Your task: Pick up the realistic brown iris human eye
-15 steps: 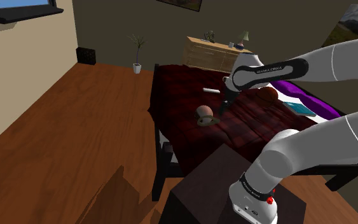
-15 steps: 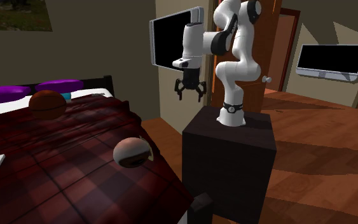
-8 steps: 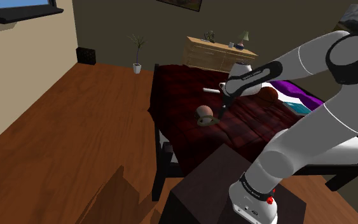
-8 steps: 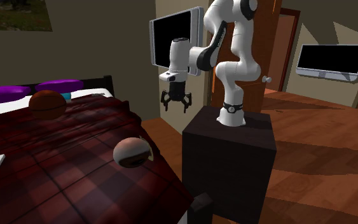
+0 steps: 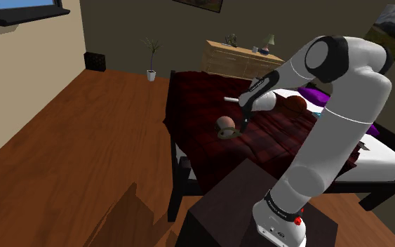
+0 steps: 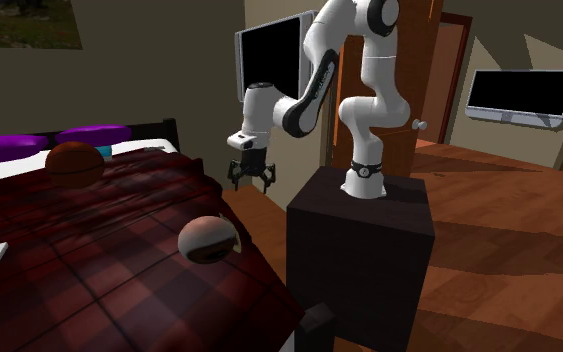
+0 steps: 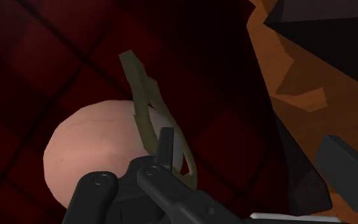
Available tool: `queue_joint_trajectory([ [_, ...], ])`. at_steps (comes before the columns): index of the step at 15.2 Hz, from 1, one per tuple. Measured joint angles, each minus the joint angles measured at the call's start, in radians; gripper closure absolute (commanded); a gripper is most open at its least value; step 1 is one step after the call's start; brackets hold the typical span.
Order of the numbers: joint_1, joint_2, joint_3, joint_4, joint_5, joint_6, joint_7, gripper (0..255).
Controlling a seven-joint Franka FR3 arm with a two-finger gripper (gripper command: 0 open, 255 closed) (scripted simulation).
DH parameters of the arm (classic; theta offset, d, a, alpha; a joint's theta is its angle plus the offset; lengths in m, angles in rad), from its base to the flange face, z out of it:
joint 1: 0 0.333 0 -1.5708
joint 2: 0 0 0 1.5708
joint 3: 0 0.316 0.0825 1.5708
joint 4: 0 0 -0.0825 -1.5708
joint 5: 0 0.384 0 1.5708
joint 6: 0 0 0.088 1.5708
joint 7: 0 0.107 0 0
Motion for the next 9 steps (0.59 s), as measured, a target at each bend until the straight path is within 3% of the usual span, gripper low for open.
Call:
queue_joint_trajectory([
  [3, -0.064, 0.145, 0.063, 0.079, 0.133, 0.068, -0.16, 0],
  [9, -0.223, 0.364, 0.198, 0.269, 0.254, 0.129, -0.365, 0],
])
